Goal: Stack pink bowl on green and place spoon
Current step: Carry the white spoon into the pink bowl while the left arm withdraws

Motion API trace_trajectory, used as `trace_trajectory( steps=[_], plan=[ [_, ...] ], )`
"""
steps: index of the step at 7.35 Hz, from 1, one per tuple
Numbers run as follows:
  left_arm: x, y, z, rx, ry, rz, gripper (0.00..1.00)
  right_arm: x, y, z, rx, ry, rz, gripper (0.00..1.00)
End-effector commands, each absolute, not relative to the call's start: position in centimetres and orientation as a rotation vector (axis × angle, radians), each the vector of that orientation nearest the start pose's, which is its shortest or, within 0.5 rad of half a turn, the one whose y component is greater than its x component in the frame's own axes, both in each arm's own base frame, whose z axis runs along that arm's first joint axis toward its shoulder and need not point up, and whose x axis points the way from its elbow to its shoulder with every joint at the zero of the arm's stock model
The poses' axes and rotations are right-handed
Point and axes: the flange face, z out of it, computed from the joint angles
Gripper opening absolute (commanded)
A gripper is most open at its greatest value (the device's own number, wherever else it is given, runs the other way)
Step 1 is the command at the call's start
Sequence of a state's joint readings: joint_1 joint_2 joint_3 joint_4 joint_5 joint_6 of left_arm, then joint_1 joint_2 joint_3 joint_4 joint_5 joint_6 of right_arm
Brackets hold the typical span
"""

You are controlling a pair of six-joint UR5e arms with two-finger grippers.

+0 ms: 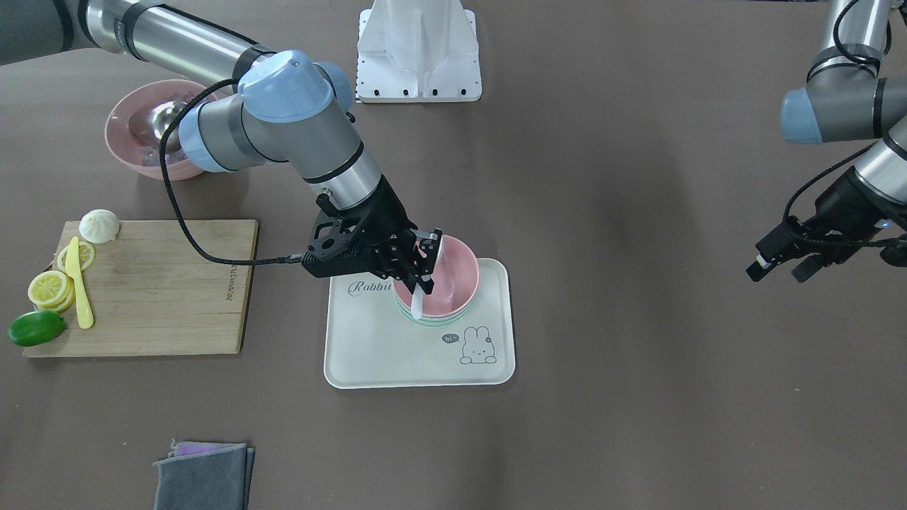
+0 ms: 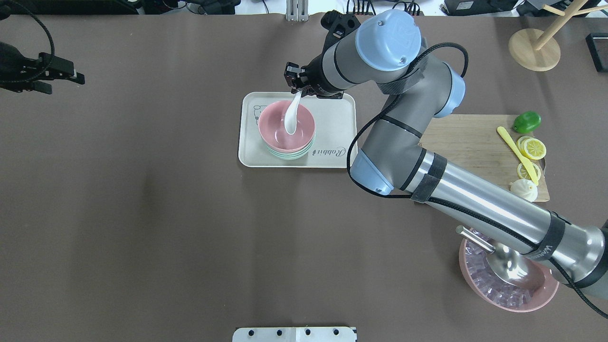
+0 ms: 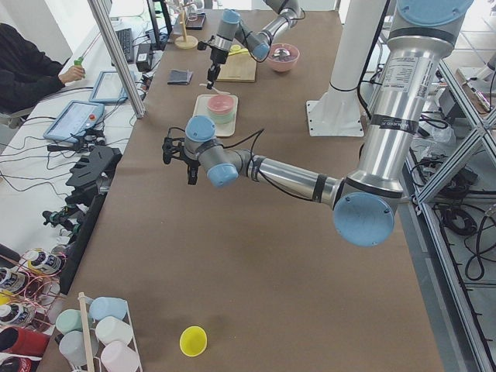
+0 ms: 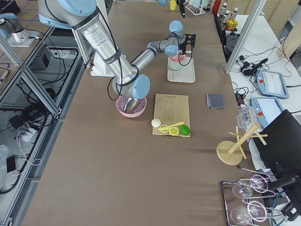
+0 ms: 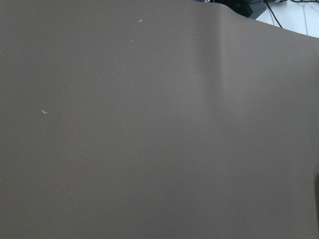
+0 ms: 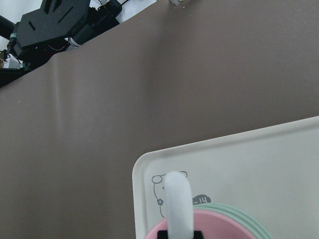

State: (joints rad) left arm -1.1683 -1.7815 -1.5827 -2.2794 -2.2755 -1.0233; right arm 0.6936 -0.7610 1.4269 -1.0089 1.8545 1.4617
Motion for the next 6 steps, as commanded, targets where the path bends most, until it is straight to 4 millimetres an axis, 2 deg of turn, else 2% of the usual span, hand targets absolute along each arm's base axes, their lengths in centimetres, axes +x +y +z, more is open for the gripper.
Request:
trace_trajectory(
  steps=[1, 2, 3, 5, 6],
  plan=[
    [17.1, -57.2, 46.0, 0.24, 1.07, -0.228, 0.98, -50.9, -55.8, 15.5, 0.3, -1.269, 0.339, 0.0],
    [17.2, -57.4, 45.9, 0.24, 1.07, -0.228, 0.98, -51.3, -55.9, 16.6, 0.304, -1.27, 0.332, 0.84],
    [17.4, -57.7, 46.2, 0.235, 1.068, -0.23, 0.98, -51.0, -55.9, 16.7, 0.311, -1.271, 0.326, 1.0],
    [17.5, -57.8, 46.2, 0.232, 1.068, -0.231, 0.98, -50.5, -56.1, 16.6, 0.312, -1.273, 0.331, 1.0],
    [17.5, -57.7, 46.4, 0.227, 1.066, -0.238, 0.98, -49.0, -56.9, 16.3, 0.305, -1.268, 0.339, 1.0]
  ],
)
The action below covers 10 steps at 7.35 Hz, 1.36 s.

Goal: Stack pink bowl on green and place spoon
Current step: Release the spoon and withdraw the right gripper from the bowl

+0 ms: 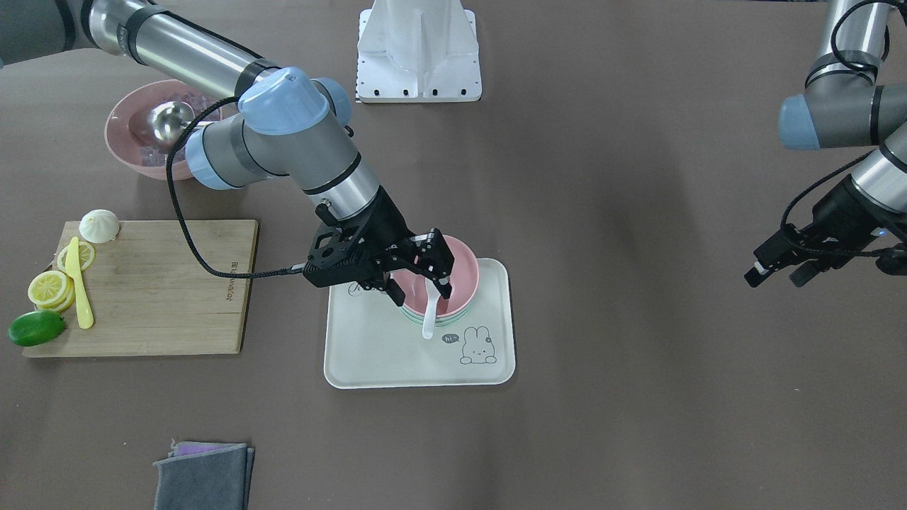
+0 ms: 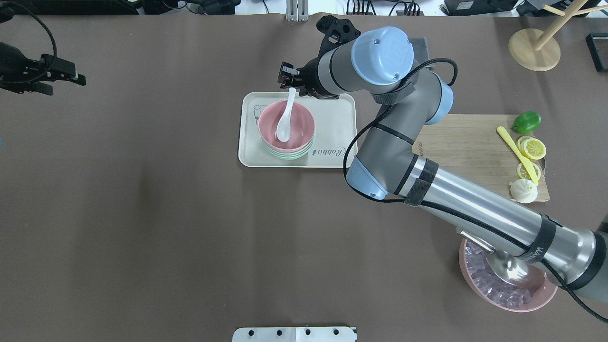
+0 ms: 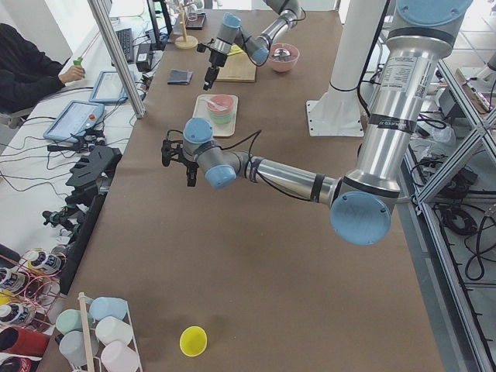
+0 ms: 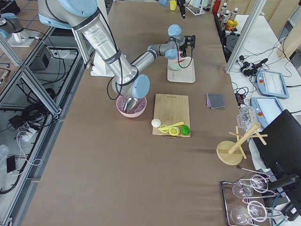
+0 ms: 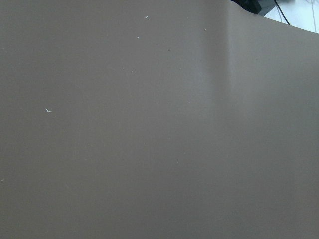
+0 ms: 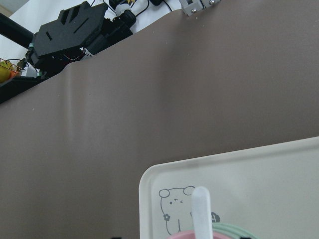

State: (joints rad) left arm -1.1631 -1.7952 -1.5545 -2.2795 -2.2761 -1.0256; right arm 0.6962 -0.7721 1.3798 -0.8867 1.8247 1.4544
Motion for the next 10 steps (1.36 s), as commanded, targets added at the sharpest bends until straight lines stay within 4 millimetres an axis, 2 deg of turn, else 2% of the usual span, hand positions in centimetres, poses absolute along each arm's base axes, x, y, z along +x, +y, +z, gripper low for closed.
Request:
trace_trajectory(
  steps=[1, 3, 4, 5, 6, 7, 8, 9, 10],
  plan=[
    [16.8, -57.7, 45.9, 0.238, 1.072, -0.245, 0.98, -45.6, -57.8, 15.9, 0.261, -1.205, 0.316, 1.0],
    [14.6, -57.7, 45.7, 0.277, 1.075, -0.26, 0.98, -36.0, -55.8, 18.2, 0.281, -0.933, 0.148, 1.0],
    [14.0, -57.9, 46.3, 0.278, 1.071, -0.272, 0.98, -32.0, -56.4, 20.1, 0.264, -0.803, 0.087, 1.0],
    [13.0, -58.1, 47.2, 0.276, 1.061, -0.293, 0.98, -29.6, -57.3, 23.1, 0.228, -0.692, -0.011, 1.0],
    [12.9, -57.8, 48.1, 0.264, 1.053, -0.302, 0.98, -25.5, -58.5, 27.4, 0.219, -0.621, -0.071, 1.0],
    [12.5, -57.1, 50.6, 0.229, 1.029, -0.323, 0.98, -20.9, -58.8, 32.8, 0.216, -0.557, -0.172, 1.0],
    [10.0, -57.3, 53.6, 0.227, 0.992, -0.339, 0.98, -15.9, -59.0, 38.1, 0.201, -0.5, -0.277, 1.0],
    [4.9, -57.8, 56.2, 0.29, 0.946, -0.28, 0.98, -12.4, -58.2, 43.7, 0.15, -0.492, -0.347, 1.0],
    [1.5, -57.0, 59.0, 0.275, 0.963, -0.145, 0.98, -9.9, -57.8, 47.6, 0.076, -0.568, -0.33, 1.0]
  ],
)
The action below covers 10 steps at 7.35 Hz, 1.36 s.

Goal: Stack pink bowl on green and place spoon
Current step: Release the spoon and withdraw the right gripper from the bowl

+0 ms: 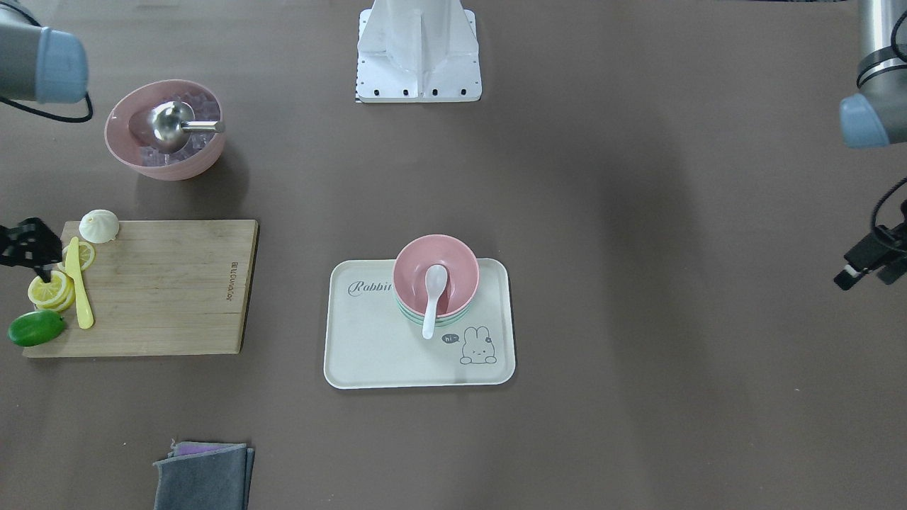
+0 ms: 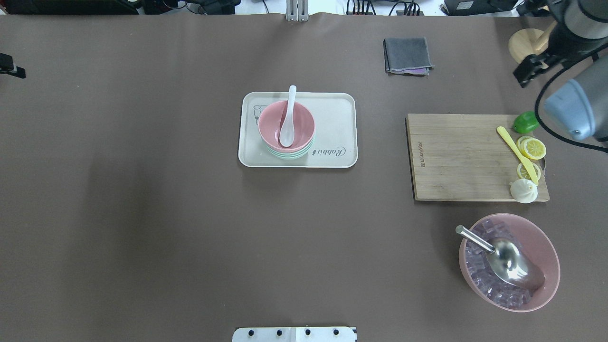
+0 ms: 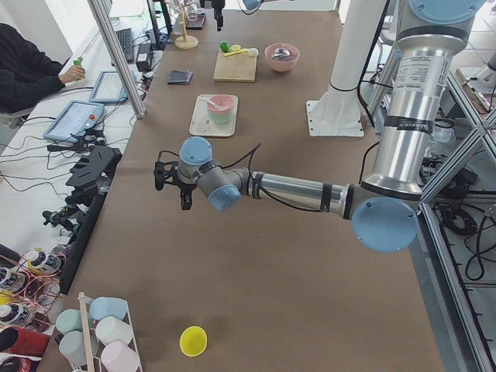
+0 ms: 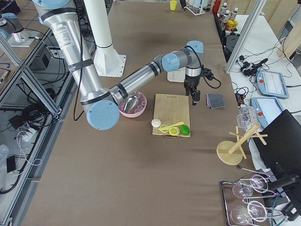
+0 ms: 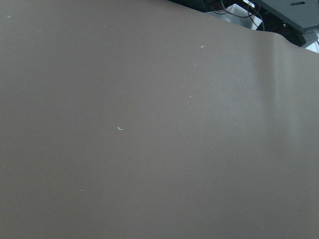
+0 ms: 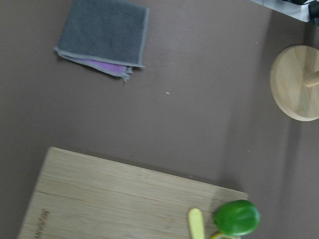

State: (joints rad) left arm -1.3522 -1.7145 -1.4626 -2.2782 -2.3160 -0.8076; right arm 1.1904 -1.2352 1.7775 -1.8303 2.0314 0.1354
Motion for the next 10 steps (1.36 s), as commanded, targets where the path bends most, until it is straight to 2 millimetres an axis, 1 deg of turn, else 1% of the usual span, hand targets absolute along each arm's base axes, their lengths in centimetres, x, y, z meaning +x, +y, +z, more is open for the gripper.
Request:
trace_trajectory(
  steps=[1, 2, 3, 4, 5, 6, 7, 8, 9, 10],
  plan=[
    [-1.1, -56.1, 61.0, 0.243, 0.953, -0.089, 0.98, -8.1, -56.8, 53.5, -0.016, -0.632, -0.334, 1.0],
    [-3.6, -55.8, 62.0, 0.224, 0.931, -0.089, 0.98, -6.4, -56.3, 57.3, -0.036, -0.661, -0.318, 1.0],
    [-4.8, -55.5, 62.3, 0.186, 0.909, -0.081, 0.98, -4.3, -54.6, 59.0, -0.024, -0.721, -0.282, 1.0],
    [-5.2, -55.4, 62.2, 0.151, 0.88, -0.063, 0.98, -2.7, -52.6, 59.4, -0.002, -0.768, -0.26, 1.0],
    [-5.3, -55.4, 59.7, 0.152, 0.767, -0.047, 0.98, -2.2, -51.3, 58.9, 0.016, -0.77, -0.255, 1.0],
    [-6.2, -54.6, 56.1, 0.095, 0.679, -0.06, 0.98, -1.9, -51.2, 58.6, 0.025, -0.772, -0.253, 1.0],
    [-6.5, -53.0, 54.9, 0.086, 0.652, 0.0, 0.98, -1.8, -51.1, 58.8, 0.021, -0.772, -0.25, 1.0],
    [-6.4, -50.3, 58.2, 0.052, 0.67, 0.003, 0.98, -1.6, -51.0, 59.1, 0.015, -0.772, -0.241, 1.0],
    [-6.3, -50.2, 60.9, 0.063, 0.678, 0.006, 0.98, -1.1, -50.2, 60.1, -0.001, -0.772, -0.225, 1.0],
    [-6.3, -50.5, 63.2, 0.079, 0.678, 0.012, 0.98, -0.1, -49.3, 61.0, -0.013, -0.773, -0.2, 1.0]
  ],
)
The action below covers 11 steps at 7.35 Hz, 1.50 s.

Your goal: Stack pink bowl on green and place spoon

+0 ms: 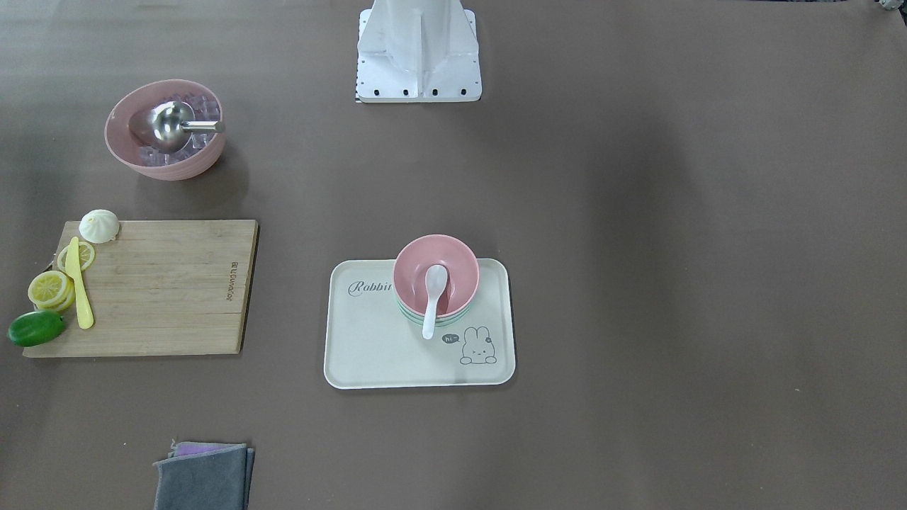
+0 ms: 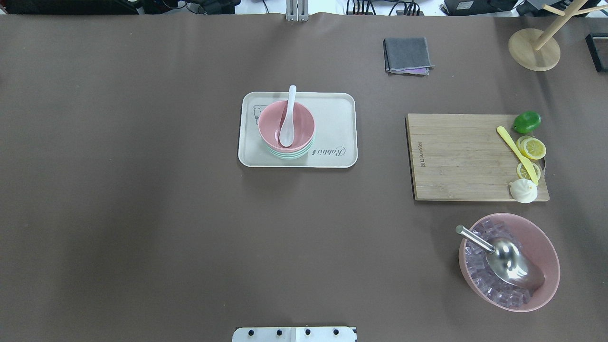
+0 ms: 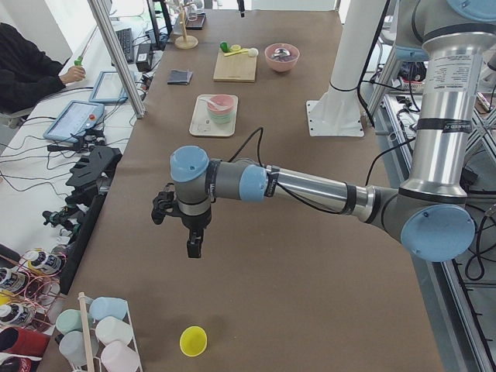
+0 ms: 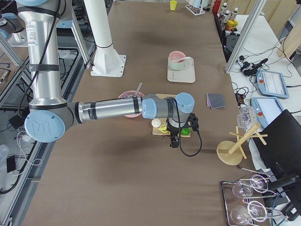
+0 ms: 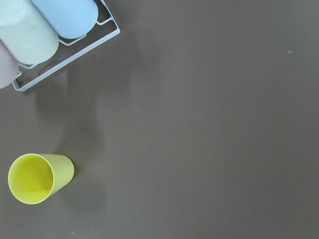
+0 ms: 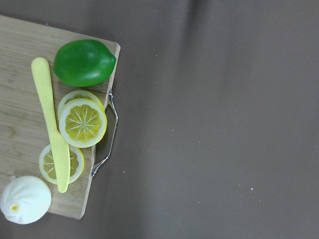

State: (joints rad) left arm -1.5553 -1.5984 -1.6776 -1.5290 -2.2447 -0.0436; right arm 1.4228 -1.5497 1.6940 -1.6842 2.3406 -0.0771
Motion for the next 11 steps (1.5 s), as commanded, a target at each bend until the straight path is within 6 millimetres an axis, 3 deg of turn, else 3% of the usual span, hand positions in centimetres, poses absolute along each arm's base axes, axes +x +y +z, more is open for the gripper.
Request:
trace_trajectory(
  steps=[1, 4, 11],
  plan=[
    [-6.2, -50.6, 63.3, 0.089, 0.694, 0.014, 0.98, 1.1, -48.7, 61.4, -0.011, -0.779, -0.176, 1.0],
    [-5.6, -50.4, 62.7, 0.085, 0.78, 0.018, 0.98, 4.2, -46.3, 61.6, 0.01, -0.818, -0.115, 1.0],
    [-5.6, -50.4, 62.7, 0.085, 0.778, 0.018, 0.98, 4.4, -46.3, 61.3, 0.014, -0.816, -0.104, 1.0]
  ],
)
